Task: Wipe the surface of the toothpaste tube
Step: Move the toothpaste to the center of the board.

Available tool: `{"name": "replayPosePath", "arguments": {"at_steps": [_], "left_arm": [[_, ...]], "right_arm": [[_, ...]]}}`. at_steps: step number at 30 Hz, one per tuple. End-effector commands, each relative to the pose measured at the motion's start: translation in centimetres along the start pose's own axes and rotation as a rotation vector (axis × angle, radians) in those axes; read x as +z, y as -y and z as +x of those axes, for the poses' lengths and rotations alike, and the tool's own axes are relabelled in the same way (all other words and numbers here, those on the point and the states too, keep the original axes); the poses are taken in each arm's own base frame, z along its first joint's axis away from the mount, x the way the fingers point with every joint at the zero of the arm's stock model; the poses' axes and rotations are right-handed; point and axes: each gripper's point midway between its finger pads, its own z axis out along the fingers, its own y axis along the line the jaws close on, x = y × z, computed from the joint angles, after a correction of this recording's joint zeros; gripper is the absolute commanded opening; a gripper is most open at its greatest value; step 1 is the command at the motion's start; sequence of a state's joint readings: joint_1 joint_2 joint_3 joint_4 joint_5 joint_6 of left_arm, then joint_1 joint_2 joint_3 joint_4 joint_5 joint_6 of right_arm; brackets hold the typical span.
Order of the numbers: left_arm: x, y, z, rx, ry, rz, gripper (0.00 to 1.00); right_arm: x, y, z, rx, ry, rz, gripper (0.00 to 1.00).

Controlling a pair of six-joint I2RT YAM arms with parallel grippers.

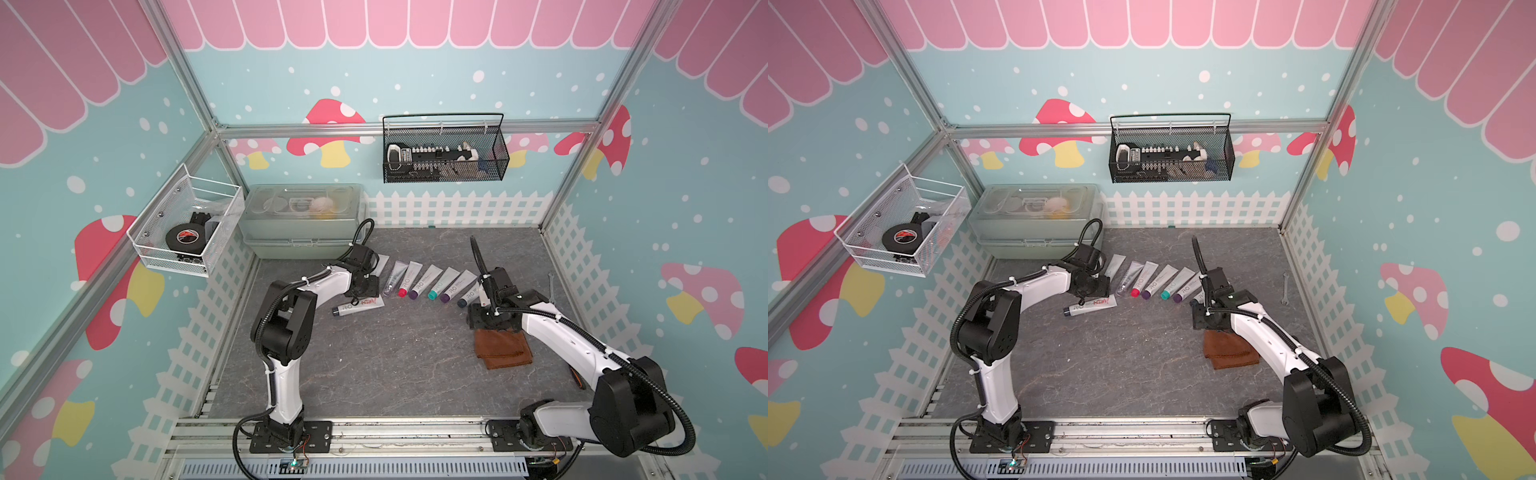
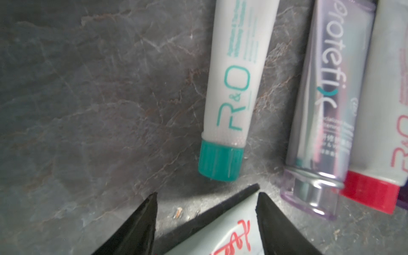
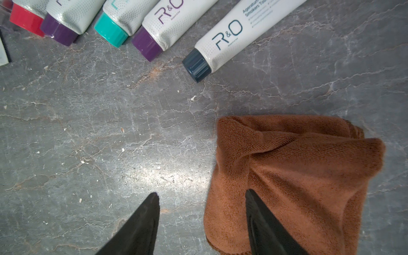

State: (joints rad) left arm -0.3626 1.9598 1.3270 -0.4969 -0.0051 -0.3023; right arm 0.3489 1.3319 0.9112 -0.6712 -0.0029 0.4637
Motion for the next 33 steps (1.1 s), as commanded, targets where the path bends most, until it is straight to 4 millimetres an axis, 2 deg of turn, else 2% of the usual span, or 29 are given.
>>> {"name": "replayPosePath", "arguments": {"at_steps": [1, 11, 13, 19, 21, 25, 27, 31, 33], "left_arm": [[-1.6, -0.1, 1.4, -0.045, -0.032, 0.025, 0.70], [-1.9, 0.5, 6.0, -0.027, -0.098, 0.018, 0.70], [-1.8, 0.0, 6.6, -0.029, -0.108, -0.004, 0.70], [-2.2, 1.6, 9.0, 0.043, -0.135, -0.041, 0.67], [-2.3, 1.8, 9.8, 0.057, -0.143, -0.060, 0.60], [-2.1, 2.4, 11.9, 0.090, -0.170, -0.080, 0.32], [-2.0, 2.7, 12.8, 0.109, -0.175, -0.090, 0.22], [-2.7, 3.4, 14.3, 0.136, -0.154, -0.076, 0.14], [-3.6, 4.9, 14.7, 0.173, -0.114, -0.027, 0.14]], "right_arm": [[-0.4, -0.4, 0.2, -0.016, 0.012, -0.022, 0.62], [-0.6, -0.9, 0.2, -0.022, 0.022, -0.043, 0.61], [-0.7, -0.9, 0.2, -0.025, 0.023, -0.045, 0.61], [-0.9, -1.0, 0.2, -0.025, 0.033, -0.052, 0.61], [-1.1, -1.0, 0.2, -0.025, 0.035, -0.052, 0.61], [-1.2, -1.0, 0.2, -0.024, 0.039, -0.051, 0.61], [-1.2, -1.0, 0.2, -0.022, 0.041, -0.050, 0.61], [-1.2, -0.9, 0.2, -0.022, 0.038, -0.045, 0.61], [-1.1, -0.8, 0.3, -0.022, 0.035, -0.040, 0.61]]}}
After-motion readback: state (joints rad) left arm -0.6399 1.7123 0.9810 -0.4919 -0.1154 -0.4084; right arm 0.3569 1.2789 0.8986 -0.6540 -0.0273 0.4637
